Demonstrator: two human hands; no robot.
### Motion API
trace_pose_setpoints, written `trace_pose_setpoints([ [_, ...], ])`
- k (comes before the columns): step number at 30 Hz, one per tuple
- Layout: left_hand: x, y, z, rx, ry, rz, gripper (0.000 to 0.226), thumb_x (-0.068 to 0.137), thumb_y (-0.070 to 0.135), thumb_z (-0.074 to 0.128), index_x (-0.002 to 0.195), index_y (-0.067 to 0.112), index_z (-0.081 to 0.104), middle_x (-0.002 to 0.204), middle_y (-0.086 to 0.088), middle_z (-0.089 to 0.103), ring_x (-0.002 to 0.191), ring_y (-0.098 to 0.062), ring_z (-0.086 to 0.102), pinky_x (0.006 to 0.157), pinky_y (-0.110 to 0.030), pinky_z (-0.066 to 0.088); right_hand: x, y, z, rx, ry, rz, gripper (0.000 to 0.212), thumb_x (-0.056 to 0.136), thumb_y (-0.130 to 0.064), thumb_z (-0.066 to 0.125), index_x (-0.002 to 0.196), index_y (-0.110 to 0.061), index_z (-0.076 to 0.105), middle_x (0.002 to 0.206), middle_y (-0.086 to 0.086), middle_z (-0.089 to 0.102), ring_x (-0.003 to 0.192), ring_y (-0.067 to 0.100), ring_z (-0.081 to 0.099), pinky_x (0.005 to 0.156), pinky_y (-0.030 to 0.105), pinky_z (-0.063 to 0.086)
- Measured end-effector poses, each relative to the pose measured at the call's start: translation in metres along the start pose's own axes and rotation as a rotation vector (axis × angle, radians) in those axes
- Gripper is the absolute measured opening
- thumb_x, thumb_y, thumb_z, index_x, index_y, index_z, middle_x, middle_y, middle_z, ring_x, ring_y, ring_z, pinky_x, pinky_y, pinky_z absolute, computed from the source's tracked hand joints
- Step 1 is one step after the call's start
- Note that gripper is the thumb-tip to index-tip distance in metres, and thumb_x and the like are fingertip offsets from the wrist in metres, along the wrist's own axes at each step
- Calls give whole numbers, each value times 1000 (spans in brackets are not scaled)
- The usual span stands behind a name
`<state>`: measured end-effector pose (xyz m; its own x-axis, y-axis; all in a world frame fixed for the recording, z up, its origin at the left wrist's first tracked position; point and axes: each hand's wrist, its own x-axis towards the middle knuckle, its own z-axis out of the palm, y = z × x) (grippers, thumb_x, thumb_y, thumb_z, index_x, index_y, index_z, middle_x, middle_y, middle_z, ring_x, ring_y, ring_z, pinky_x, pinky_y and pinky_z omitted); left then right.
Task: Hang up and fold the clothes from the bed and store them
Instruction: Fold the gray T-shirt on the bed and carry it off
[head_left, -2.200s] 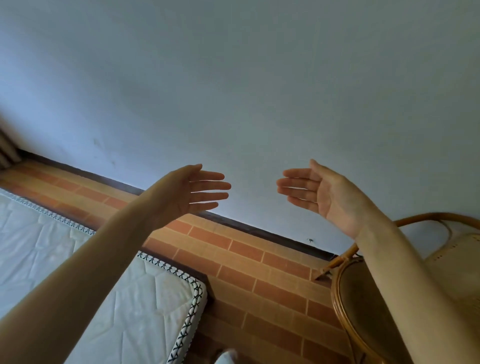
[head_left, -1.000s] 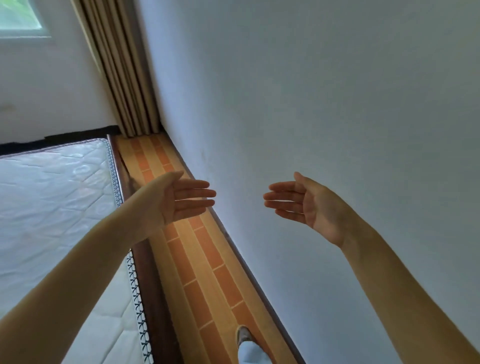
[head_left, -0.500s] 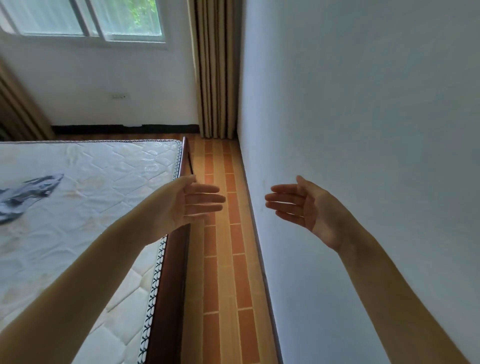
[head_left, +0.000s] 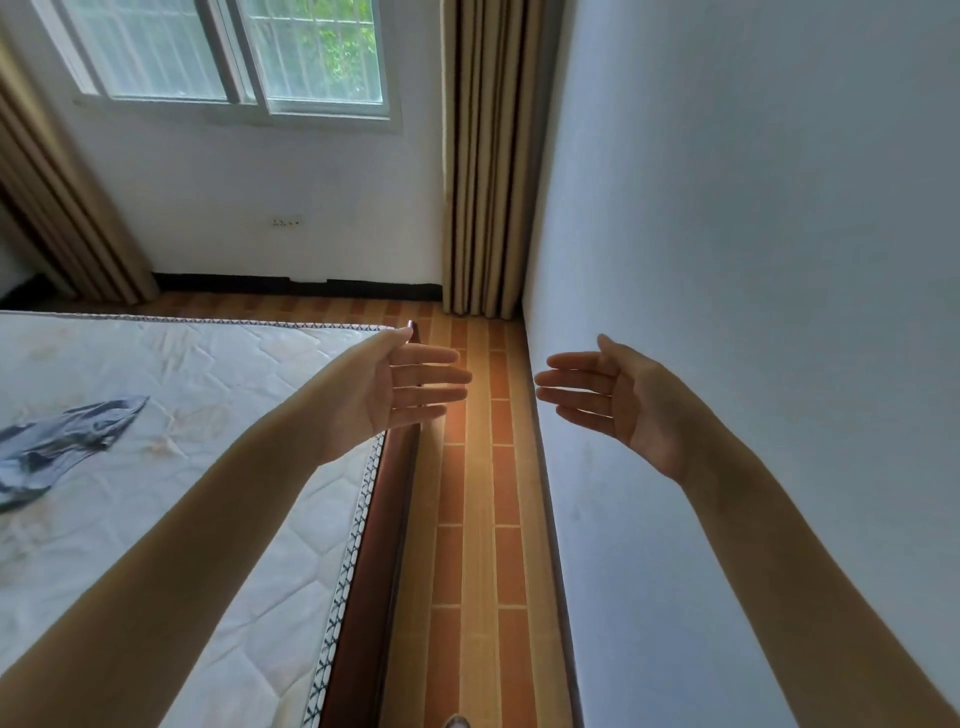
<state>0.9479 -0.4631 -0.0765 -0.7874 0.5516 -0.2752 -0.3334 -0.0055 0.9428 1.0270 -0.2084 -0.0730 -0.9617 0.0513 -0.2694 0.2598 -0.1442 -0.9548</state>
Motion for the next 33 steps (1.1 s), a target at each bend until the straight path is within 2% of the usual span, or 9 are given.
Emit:
trace_pose_setpoints([
  [4, 56, 33, -32, 30, 23, 17, 49, 104, 35, 29, 125, 4, 60, 119, -12, 69, 110, -28, 67, 96, -38, 53, 67, -28, 1, -7, -14, -8, 46, 106, -37, 32, 116, -8, 66, 110, 8, 74, 103, 23, 71, 93, 33, 55],
  [10, 141, 49, -77, 8, 46, -38, 49, 104, 36, 30, 127, 4, 59, 120, -12, 69, 111, -29, 66, 100, -41, 50, 168, -42, -5, -8, -18, 61, 46, 106, -36, 32, 115, -7, 67, 109, 9, 74, 102, 23, 71, 92, 34, 56],
  [18, 266, 78, -128, -106, 119, -22, 49, 105, 33, 31, 126, -1, 58, 121, -17, 67, 111, -31, 66, 89, -37, 57, 326, -78, -28, 0, -108, 76, 48, 106, -36, 32, 115, -5, 67, 111, 12, 73, 105, 24, 70, 94, 36, 52],
  [25, 383, 134, -155, -78, 176, 39, 48, 105, 33, 28, 124, 2, 60, 120, -16, 68, 112, -31, 66, 97, -40, 52, 469, -136, -56, -3, -161, 63, 48, 107, -35, 30, 117, -5, 67, 112, 12, 73, 107, 23, 70, 98, 37, 50],
  [33, 461, 161, -211, -127, 277, 18, 49, 105, 34, 28, 125, 2, 60, 120, -15, 68, 113, -30, 65, 98, -40, 51, 589, -167, -52, -53, -276, 107, 50, 107, -38, 29, 114, -7, 68, 113, 11, 73, 108, 23, 69, 99, 38, 49],
])
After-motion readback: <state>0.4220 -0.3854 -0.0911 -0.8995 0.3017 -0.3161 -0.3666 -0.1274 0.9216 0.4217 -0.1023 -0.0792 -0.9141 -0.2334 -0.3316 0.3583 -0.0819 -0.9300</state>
